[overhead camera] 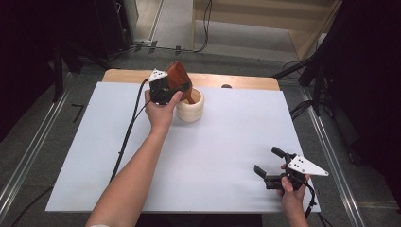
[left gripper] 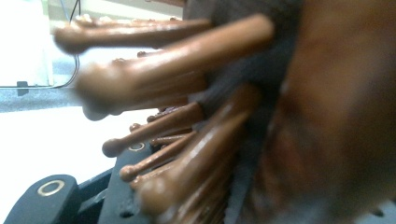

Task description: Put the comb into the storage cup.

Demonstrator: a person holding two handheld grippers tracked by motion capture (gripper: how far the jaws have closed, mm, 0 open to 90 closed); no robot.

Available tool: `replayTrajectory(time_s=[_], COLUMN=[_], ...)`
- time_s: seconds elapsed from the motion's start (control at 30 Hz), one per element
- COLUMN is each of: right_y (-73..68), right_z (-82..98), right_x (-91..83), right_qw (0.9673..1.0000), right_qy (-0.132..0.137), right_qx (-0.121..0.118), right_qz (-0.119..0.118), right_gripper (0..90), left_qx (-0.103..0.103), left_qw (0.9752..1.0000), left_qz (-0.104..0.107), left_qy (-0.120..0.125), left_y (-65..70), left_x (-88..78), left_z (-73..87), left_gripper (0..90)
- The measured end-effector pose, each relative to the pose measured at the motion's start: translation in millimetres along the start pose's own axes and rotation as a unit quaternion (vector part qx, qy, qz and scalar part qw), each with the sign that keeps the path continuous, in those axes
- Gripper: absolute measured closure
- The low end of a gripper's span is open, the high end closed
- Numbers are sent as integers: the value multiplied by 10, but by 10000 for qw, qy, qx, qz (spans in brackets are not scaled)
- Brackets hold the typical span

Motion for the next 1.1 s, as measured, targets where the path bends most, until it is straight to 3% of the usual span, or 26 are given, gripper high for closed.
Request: replayTrajectory(time_s=[0.1, 0.3, 0.5, 0.7, 0.87, 0.93, 1.0, 1.1], right_y=[0, -1, -3, -4, -4, -3, -3, -2], right_z=[0, 0, -1, -1, -1, -1, -1, -1], right_x=[0, 1, 3, 4, 4, 5, 5, 3], right_qw=[10000, 10000, 10000, 10000, 10000, 10000, 10000, 10000], right_qy=[-6, -7, -12, -15, -12, -14, -12, -4], right_qx=[-6, -3, -7, -9, 2, -11, -12, -1], right_qz=[1, 4, 9, 9, 8, 5, 7, 10], right_gripper=[0, 0, 0, 0, 0, 0, 0, 0], left_qx=[-20, -299, -258, -266, -54, 66, 81, 172], left_qw=[10000, 9995, 9996, 9995, 9999, 9997, 9999, 9996], left_qz=[-35, -93, -94, -86, -15, -206, -125, -221], left_qy=[-21, 33, -12, -132, -136, -84, -15, -10], left_y=[-11, -91, -108, -123, -97, -77, -83, -82], left_x=[-4, -31, -53, -65, -88, -104, -129, -154], left_z=[1, 30, 21, 23, 32, 25, 18, 21], left_gripper=[536, 489, 423, 206, 107, 0, 0, 0])
Point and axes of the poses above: each handheld gripper's, and its own axes: x roughly forward along the jaws, z roughly out of its underside, y roughly to its right, the point moved 1 cm from there along x, roughly forward along the jaws, and after that the axes turned 6 degrees about -x, right-handed, at the moved point
